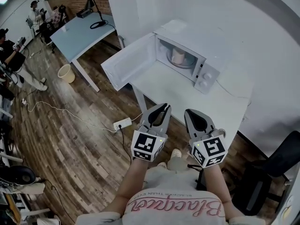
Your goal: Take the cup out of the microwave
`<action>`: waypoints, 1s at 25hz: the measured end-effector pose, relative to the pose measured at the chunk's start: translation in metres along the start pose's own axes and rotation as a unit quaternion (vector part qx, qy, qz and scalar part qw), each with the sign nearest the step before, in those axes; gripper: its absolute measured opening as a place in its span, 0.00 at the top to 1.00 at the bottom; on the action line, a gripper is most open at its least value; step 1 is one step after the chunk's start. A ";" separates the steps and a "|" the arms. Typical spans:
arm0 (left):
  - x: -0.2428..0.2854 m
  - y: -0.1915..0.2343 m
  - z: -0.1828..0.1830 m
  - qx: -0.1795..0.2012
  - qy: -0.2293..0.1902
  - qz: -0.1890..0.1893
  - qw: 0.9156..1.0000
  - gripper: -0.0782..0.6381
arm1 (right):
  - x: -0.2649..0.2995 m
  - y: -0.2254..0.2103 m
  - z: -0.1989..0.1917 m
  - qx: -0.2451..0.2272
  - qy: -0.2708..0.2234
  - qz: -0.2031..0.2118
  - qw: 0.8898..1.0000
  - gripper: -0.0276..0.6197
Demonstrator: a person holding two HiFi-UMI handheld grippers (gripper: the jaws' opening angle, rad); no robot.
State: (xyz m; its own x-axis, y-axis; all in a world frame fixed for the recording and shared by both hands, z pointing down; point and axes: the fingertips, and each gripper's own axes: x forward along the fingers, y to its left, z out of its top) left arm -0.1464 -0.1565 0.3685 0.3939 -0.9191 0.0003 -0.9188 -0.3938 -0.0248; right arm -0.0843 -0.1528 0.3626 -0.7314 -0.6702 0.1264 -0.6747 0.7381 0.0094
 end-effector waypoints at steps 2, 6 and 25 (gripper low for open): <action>0.005 0.002 -0.003 -0.003 0.005 -0.002 1.000 0.83 | 0.004 -0.004 -0.002 0.004 0.003 -0.001 1.000 0.94; 0.015 0.007 -0.008 -0.001 0.011 -0.002 1.000 0.80 | 0.013 -0.011 -0.006 0.006 0.008 -0.001 1.000 0.94; 0.110 0.063 -0.002 0.018 0.015 -0.003 1.000 0.80 | 0.095 -0.084 0.014 0.007 -0.010 0.002 1.000 0.94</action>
State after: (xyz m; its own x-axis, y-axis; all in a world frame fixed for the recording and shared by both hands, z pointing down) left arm -0.1605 -0.2826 0.3693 0.3988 -0.9165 0.0303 -0.9145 -0.4000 -0.0607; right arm -0.0984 -0.2801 0.3601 -0.7362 -0.6683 0.1062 -0.6725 0.7401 -0.0042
